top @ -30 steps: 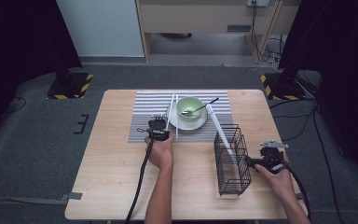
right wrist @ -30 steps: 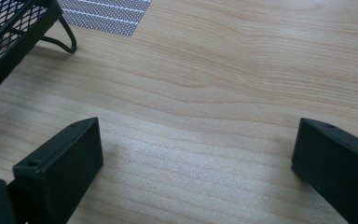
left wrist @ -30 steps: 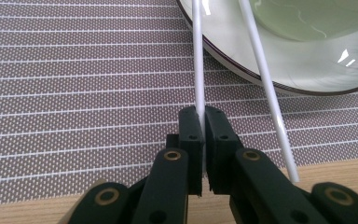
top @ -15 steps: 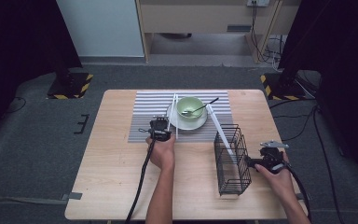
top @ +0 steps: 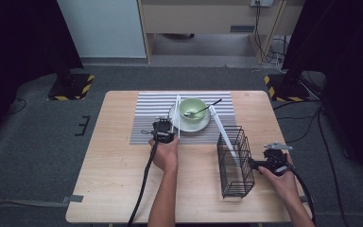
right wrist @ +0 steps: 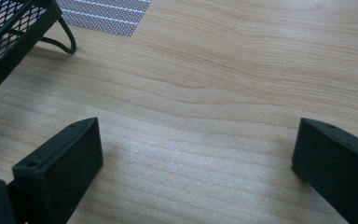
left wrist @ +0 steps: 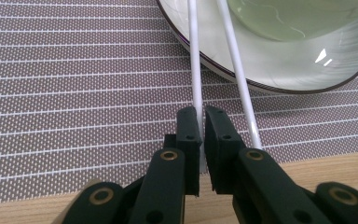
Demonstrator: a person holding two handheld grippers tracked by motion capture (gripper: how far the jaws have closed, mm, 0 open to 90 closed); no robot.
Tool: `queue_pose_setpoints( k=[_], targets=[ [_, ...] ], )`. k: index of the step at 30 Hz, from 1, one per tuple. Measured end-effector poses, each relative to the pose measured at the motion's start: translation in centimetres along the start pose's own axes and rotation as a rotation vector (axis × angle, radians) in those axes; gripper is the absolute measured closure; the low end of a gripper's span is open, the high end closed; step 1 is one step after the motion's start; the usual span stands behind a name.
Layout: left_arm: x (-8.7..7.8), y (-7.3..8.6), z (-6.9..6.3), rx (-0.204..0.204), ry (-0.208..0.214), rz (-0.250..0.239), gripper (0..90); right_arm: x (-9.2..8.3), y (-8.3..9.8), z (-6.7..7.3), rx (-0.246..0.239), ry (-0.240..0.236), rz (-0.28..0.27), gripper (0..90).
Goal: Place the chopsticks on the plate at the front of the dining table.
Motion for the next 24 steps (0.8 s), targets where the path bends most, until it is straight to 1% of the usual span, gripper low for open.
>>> queue_pose_setpoints(
  k=[13,24],
  targets=[
    [-0.03,0.02,-0.21,0.004,0.006,0.001,83.9,0.01,-0.01,0.0,0.001,0.001,0.0,1.8],
    [-0.04,0.06,-0.56,0.016,0.008,-0.003,84.1,0.01,-0.02,0.01,0.002,0.001,0.0,1.8]
  ],
)
Point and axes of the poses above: each handheld gripper's, and its own axes: x roughly forward along the jaws, y roughly out of its underside, z roughly to its left, the point moved 10 cm from there along x, roughly forward along the jaws, and after that the axes turned 15 degrees about z, right-handed, at the moved point
